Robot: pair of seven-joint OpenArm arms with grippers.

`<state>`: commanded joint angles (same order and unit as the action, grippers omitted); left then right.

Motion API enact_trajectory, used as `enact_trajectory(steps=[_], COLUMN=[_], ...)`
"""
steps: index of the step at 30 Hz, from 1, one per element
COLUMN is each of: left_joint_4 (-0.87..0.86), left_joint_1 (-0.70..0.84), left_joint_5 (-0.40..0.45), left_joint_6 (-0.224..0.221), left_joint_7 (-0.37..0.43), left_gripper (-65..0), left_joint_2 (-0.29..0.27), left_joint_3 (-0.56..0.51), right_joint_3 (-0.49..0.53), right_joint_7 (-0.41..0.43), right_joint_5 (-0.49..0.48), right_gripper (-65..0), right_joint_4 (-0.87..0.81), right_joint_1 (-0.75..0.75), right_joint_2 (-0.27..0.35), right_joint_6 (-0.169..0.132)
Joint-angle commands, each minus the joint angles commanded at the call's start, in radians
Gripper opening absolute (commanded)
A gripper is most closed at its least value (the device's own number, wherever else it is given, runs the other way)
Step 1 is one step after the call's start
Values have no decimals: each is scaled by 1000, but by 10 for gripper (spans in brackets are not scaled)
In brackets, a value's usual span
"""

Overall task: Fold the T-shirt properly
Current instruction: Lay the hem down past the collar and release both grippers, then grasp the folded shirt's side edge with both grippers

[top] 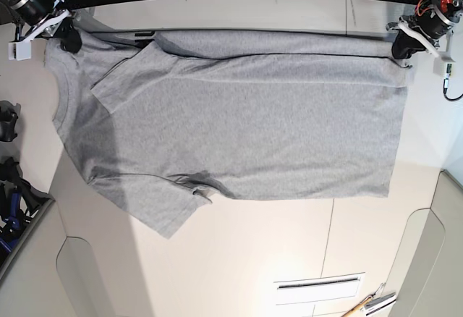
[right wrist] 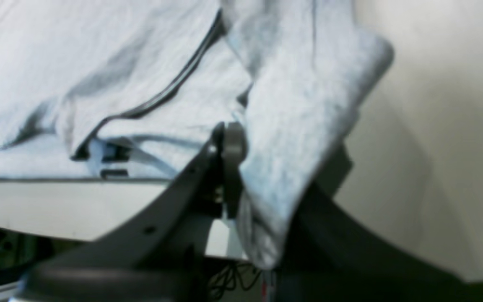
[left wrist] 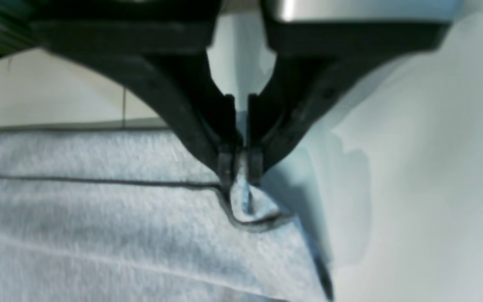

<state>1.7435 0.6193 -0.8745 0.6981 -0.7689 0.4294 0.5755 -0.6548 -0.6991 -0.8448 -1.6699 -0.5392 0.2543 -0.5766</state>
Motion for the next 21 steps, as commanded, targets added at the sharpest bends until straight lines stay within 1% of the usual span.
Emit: enact_trajectory(steps=[4, 7, 8, 9, 11, 12, 13, 14, 16, 19, 21], left_joint_4=[0, 0, 0, 0, 0, 0, 0, 0, 0, 0, 0], left_joint_1=[25, 39, 44, 47, 50, 51, 51, 51, 51, 51, 48], left_joint_5=[-60, -98, -102, -103, -107, -114, -125, -132, -139, -174, -208], left_joint_6=[0, 0, 0, 0, 0, 0, 0, 0, 0, 0, 0], left_joint_7=[-45, -45, -45, -44, -63, -76, -84, -86, -85, -85, -85], left_gripper=[-650, -650, -608, -545, -445, -405, -377, -359, -353, -347, -310], left_joint_2=[0, 0, 0, 0, 0, 0, 0, 0, 0, 0, 0], left_joint_3=[14, 14, 14, 14, 14, 14, 14, 15, 42, 133, 200], right_joint_3=[-16, -16, -16, -16, -17, -21, -29, -42, -85, -165, -208], right_joint_7=[-8, -9, -9, -9, -10, -10, -11, -13, -13, -12, -12], right_joint_5=[-11, -8, -8, -8, -8, -8, -8, -8, -12, -41, -41], right_gripper=[-650, -650, -650, -626, -453, -395, -367, -366, -366, -366, -366], right_joint_4=[0, 0, 0, 0, 0, 0, 0, 0, 0, 0, 0], right_joint_1=[-13, -13, -13, -13, -13, -13, -13, -13, -13, -5, 15], right_joint_2=[0, -3, -2, -3, -2, -3, -3, -3, -2, -2, -1], right_joint_6=[0, 1, 1, 1, 1, 2, 4, 4, 4, 4, 4])
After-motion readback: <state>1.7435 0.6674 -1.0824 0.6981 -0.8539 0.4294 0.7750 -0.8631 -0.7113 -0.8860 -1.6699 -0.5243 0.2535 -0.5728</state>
